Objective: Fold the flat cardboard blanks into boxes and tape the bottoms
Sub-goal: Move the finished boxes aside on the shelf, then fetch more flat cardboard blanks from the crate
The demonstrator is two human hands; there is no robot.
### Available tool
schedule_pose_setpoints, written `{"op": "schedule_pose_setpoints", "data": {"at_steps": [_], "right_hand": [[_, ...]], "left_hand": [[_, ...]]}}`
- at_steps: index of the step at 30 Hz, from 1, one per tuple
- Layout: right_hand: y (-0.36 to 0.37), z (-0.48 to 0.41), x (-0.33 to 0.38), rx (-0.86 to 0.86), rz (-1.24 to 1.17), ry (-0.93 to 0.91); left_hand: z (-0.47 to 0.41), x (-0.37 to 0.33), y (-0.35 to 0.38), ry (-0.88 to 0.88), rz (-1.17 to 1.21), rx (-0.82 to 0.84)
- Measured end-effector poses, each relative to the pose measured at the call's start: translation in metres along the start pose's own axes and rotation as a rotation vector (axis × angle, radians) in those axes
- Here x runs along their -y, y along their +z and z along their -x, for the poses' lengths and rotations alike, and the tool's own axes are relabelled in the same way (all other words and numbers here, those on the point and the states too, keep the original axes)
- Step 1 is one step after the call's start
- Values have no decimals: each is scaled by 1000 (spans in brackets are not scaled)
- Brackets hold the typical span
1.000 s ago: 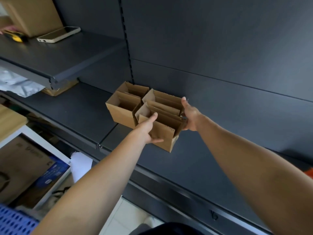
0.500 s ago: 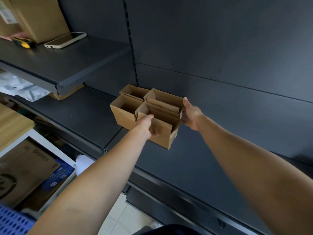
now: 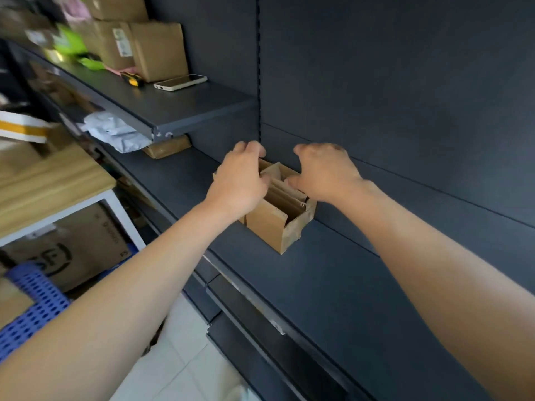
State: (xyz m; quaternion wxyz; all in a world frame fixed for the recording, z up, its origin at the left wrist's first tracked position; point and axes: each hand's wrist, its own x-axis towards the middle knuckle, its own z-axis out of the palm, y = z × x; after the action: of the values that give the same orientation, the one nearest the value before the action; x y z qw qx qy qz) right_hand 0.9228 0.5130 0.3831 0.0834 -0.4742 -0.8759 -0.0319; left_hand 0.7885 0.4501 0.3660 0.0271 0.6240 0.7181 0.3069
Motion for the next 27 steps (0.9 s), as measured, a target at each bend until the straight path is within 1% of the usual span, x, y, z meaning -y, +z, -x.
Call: {"op": "schedule_pose_setpoints", "data": {"at_steps": [3, 8, 16, 20, 27], "right_hand": [[-31, 25, 22, -119, 22, -123], [-77, 55, 73, -213, 6, -295], [-144, 98, 193, -406, -38, -532], [-155, 133, 271, -448, -68, -630], [-152, 201, 432, -473, -129, -696]], "left_hand": [[33, -13, -37, 47, -159, -130], [85, -18, -103, 64, -425, -292], [173, 9, -220, -22, -619, -518], [232, 41, -273, -68, -643, -576], [357, 128, -359, -121, -719, -540]]}}
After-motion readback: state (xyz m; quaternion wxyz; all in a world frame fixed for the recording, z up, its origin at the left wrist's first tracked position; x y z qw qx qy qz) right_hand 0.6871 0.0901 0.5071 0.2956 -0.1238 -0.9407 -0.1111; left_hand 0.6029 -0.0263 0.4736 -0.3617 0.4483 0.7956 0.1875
